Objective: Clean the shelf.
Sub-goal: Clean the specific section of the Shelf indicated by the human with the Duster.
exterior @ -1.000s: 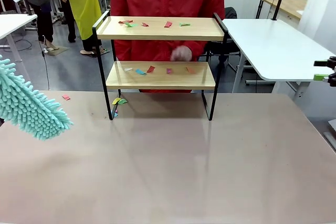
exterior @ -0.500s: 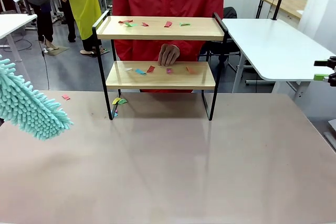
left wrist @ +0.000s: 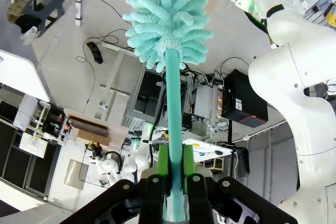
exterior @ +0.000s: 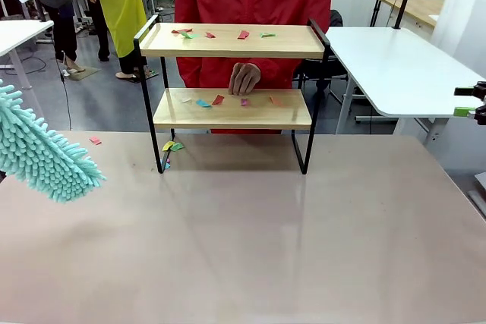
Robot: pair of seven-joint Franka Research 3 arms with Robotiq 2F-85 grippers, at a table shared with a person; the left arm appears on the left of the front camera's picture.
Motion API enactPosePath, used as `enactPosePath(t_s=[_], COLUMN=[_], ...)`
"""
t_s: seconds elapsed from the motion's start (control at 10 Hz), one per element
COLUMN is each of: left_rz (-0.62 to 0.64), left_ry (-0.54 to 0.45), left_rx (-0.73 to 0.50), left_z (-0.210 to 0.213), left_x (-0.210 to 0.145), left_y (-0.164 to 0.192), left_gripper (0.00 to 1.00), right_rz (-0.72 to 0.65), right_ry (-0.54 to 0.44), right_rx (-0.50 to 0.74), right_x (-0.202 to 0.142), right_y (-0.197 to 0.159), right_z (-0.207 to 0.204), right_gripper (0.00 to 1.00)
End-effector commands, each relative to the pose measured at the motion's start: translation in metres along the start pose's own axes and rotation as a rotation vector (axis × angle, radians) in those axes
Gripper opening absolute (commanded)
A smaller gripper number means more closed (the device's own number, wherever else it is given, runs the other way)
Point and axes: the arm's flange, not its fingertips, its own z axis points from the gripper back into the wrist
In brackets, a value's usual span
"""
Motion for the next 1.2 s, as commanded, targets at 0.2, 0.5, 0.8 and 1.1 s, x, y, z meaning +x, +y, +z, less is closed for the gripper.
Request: enactPosePath(t_s=[0.2, 0.5, 0.8, 1.1], left_rz=[-0.013, -0.013, -0.044, -0.108], left_ry=[-0.017, -0.017, -0.086, -0.346], left_rx=[-0.002, -0.002, -0.005, -0.045], left_z=[0.000, 0.000, -0.011, -0.050], left_x=[-0.002, -0.002, 0.002, 0.000], left_y=[0.001, 0.001, -0.002, -0.008], left_gripper=[0.13, 0.13, 0.13, 0.13], right_rz=[0.004, 0.004, 0.004, 0.004], right_ry=[0.001, 0.001, 0.001, 0.001], right_rx=[0.002, 0.002, 0.002, 0.002], right_x=[0.003, 0.003, 0.003, 0.003], right_y=[0.001, 0.001, 0.001, 0.001], right_z=[-0.002, -0.002, -0.002, -0.002], right_gripper=[1.00, 1.00, 1.00, 1.00])
